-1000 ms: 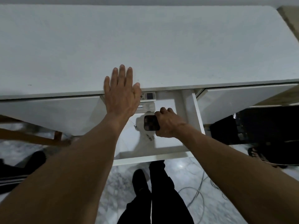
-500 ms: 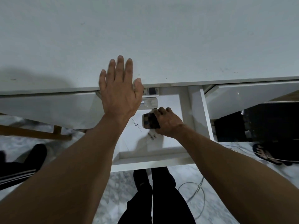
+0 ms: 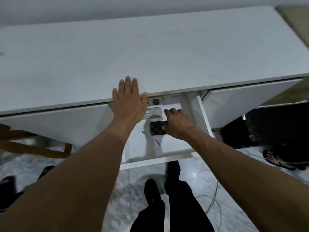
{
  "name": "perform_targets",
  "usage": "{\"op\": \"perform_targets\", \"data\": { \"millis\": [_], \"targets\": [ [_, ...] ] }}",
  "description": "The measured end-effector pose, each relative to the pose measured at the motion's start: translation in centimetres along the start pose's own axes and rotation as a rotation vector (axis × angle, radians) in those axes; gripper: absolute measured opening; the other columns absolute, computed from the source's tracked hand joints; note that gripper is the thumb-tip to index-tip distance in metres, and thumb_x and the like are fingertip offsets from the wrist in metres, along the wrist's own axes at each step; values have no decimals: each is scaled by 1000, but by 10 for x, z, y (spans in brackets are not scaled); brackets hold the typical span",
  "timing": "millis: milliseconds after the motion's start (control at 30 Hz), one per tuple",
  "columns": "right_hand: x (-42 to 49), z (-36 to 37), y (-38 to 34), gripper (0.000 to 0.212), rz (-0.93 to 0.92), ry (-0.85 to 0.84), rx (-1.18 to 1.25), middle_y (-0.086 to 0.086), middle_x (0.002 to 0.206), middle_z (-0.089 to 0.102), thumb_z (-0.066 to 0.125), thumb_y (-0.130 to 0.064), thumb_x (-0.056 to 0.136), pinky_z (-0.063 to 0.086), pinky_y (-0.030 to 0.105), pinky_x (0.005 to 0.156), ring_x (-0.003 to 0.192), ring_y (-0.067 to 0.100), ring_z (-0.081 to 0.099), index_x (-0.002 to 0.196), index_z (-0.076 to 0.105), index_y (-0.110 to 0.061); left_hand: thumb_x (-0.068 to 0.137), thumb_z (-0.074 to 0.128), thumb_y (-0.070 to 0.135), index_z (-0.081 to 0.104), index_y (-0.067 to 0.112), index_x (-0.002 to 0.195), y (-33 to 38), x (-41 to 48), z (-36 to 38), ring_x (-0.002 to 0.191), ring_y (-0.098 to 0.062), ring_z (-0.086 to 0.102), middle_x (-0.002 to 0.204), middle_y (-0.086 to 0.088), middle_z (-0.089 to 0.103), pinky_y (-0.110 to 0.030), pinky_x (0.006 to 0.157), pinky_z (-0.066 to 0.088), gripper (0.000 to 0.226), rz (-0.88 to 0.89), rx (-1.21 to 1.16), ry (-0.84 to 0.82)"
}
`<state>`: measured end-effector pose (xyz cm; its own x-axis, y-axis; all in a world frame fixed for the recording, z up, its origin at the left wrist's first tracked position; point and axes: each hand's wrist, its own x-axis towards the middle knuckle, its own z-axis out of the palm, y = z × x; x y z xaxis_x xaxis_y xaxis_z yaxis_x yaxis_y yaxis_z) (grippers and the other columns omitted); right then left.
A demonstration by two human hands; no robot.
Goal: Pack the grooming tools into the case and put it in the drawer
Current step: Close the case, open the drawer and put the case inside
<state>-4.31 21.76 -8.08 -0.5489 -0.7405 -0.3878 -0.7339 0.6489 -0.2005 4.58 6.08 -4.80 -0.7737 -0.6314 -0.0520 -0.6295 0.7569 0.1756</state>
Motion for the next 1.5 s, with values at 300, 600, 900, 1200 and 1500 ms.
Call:
{"op": "perform_targets", "data": {
  "millis": [300,600,900,1200,1500],
  "targets": [
    [-71,-28,-2,43,22,124,38,11,134,51,50,-28,92,48,47,95,121,33,45,131,42,-11,98,24,37,35,8,147,27,-131,5,144,-24,28,154,-10,35,-45,118,13,58,113,-95,30],
    [-160,22,5,55,-81,194,52,12,153,33,45,-29,97,30,46,116,143,32,27,145,30,-6,86,2,44,5,11,153,38,-232,34,150,-22,6,161,-6,3,-40,117,1,75,99,-39,-76],
    [-193,47,15,75,-20,49,-33,13,162,-8,44,-27,97,7,49,121,150,32,-6,153,-2,-9,95,11,39,-5,10,153,53,-253,46,149,-18,-9,162,-6,-11,-38,121,0,67,-2,-66,-164],
    [-158,40,19,87,-31,58,-1,13,162,-13,52,-19,91,5,48,121,149,34,-13,153,-10,-12,101,25,37,-10,8,152,53,-214,42,149,-21,-11,161,-9,-16,-41,120,2,68,-8,-8,-185],
    [-71,-5,14,86,-1,95,-36,15,161,1,50,-18,88,5,46,121,149,35,-5,153,-6,-7,101,28,37,-10,11,153,38,-116,34,149,-21,-11,161,-7,-16,-44,119,5,69,8,-48,-186]
  ]
}}
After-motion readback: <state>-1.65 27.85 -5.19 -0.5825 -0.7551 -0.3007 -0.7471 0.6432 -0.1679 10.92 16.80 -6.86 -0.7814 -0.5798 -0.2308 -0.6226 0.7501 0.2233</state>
